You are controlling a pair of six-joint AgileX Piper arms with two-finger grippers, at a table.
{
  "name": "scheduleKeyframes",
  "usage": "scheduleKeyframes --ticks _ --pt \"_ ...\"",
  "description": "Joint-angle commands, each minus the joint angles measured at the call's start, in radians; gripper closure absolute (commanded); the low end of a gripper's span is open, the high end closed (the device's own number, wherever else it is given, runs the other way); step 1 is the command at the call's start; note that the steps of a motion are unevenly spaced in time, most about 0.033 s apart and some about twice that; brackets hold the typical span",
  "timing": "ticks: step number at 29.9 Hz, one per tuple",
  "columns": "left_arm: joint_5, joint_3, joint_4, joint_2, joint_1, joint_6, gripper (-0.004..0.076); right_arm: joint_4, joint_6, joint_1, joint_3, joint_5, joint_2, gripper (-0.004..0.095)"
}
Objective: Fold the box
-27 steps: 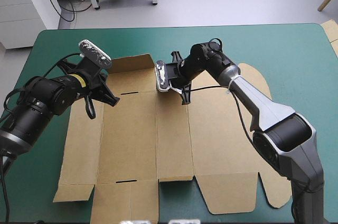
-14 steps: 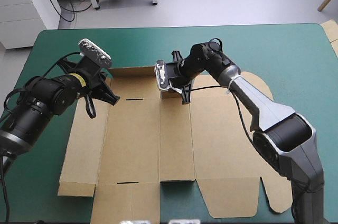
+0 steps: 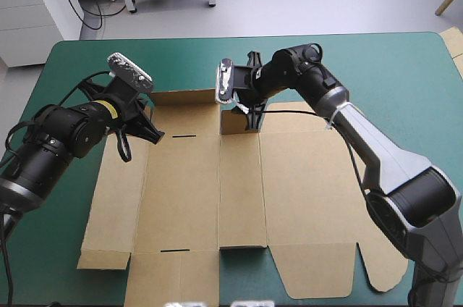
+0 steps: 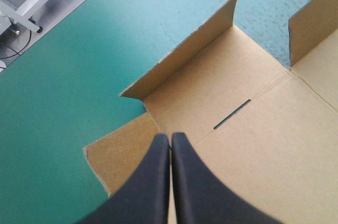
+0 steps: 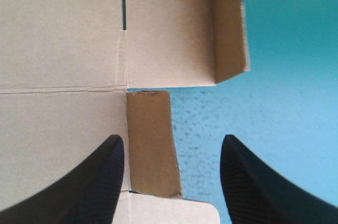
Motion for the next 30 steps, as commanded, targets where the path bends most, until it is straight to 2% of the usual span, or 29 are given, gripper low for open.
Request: scheduleKeyframes --ticks 1,4,6,12,13,19,30 --pt "-0.06 -0.034 0.003 -0.031 -0.005 -0.01 0.0731 -0.051 0.136 -0.012 -0.034 -0.058 -0.116 0.0398" --pt "-0.06 -0.034 0.001 -0.031 -0.005 -0.01 0.0731 -0.08 0.256 -0.042 -0.034 -0.064 -0.151 0.0427" --pt "-0.06 -0.034 0.0 -0.031 -0.005 -0.01 0.0731 -0.08 0.329 -0.075 -0.034 -0.052 -0.171 0.0511" --pt "-0.06 -0.034 0.0 -0.031 -0.005 -0.01 0.0731 -0.068 0.53 -0.184 -0.034 0.015 -0.222 0.0903" --pt "-0.06 -0.034 0.0 -0.031 -0.005 -0.01 0.0731 -0.068 0.559 -0.203 -0.034 0.034 -0.23 0.0925" --pt "-0.065 -0.034 0.006 -0.031 -0.005 -0.002 0.0731 -0.068 0.648 -0.317 -0.034 0.177 -0.263 0.092" --pt "-0.068 -0.034 0.004 -0.031 -0.005 -0.029 0.0731 -0.066 0.759 -0.475 0.045 0.177 -0.36 0.092"
